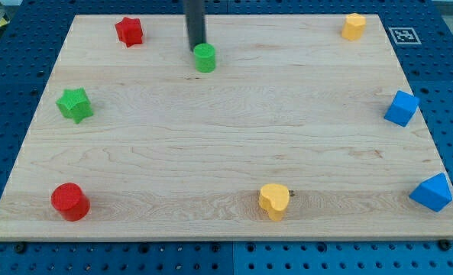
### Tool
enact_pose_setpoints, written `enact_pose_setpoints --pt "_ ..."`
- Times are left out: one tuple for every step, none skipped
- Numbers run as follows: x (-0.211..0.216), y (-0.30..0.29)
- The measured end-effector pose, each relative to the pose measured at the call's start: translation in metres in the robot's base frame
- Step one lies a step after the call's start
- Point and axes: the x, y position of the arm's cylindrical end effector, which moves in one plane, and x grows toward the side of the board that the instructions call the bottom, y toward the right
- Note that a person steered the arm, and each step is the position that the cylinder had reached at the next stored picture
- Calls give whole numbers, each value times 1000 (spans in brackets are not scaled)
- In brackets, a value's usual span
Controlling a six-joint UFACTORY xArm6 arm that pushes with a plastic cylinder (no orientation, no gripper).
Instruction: Move the green circle towards the center of the board
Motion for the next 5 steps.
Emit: enact_pose_setpoints --pt "6 12" --pt "24 25" --pt "24 25" --pt "33 27" --pt "49 32"
